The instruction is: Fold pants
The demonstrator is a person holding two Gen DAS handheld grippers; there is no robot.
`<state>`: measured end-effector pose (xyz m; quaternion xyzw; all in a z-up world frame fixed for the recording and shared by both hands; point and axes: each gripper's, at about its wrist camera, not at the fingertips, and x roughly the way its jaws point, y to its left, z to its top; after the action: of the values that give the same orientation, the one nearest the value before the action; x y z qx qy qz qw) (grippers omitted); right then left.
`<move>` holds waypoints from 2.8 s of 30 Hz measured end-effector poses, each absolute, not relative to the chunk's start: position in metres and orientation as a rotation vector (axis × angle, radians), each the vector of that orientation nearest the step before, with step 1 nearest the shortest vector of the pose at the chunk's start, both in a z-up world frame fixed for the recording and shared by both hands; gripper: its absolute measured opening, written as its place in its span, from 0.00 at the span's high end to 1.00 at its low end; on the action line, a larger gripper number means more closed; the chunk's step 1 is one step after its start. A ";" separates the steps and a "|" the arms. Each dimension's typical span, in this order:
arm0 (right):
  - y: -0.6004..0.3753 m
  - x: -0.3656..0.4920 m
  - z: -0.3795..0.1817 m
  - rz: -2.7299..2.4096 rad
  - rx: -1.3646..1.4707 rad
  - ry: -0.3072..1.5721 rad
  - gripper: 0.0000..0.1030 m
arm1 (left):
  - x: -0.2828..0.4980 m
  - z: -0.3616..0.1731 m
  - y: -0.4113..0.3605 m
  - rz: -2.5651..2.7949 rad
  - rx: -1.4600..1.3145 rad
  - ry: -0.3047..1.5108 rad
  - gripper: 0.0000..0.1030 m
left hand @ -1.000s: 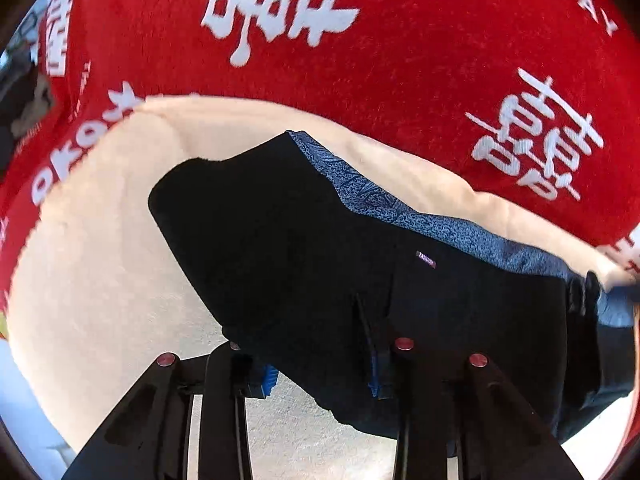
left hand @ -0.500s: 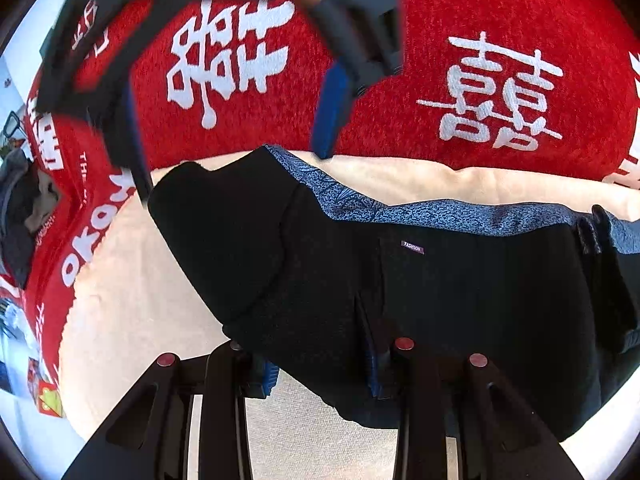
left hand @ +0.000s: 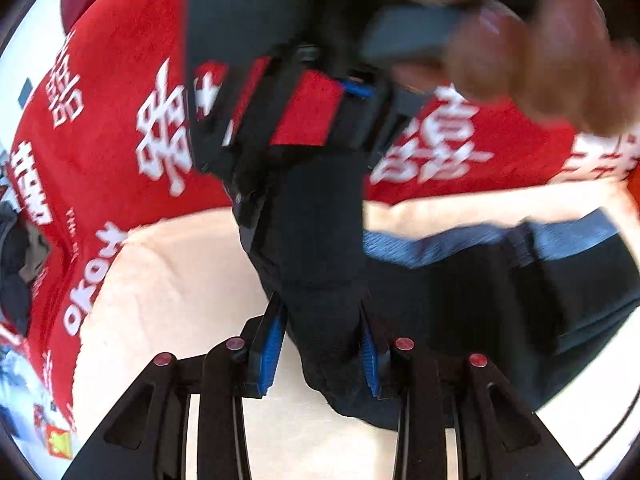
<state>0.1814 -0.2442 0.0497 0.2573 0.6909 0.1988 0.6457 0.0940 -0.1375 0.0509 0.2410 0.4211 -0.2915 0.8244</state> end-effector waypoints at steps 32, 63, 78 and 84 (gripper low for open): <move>-0.554 -0.181 -0.012 0.061 1.323 1.054 0.80 | -0.144 0.027 -0.351 -1.153 0.880 0.873 0.66; -0.466 -0.188 0.018 -0.237 0.856 1.272 0.70 | 0.038 -0.031 -0.235 -0.684 0.450 1.403 0.14; -0.454 -0.190 -0.002 -0.291 0.796 1.342 0.63 | 0.106 -0.019 -0.247 -0.591 0.368 1.396 0.14; -0.452 -0.188 0.002 -0.286 0.773 1.353 0.63 | 0.102 -0.041 -0.249 -0.589 0.407 1.390 0.12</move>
<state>-0.1876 -0.4523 0.0017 0.3474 0.6080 -0.1286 0.7022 0.1019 -0.2492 -0.0413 0.1834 0.6264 -0.2655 0.7096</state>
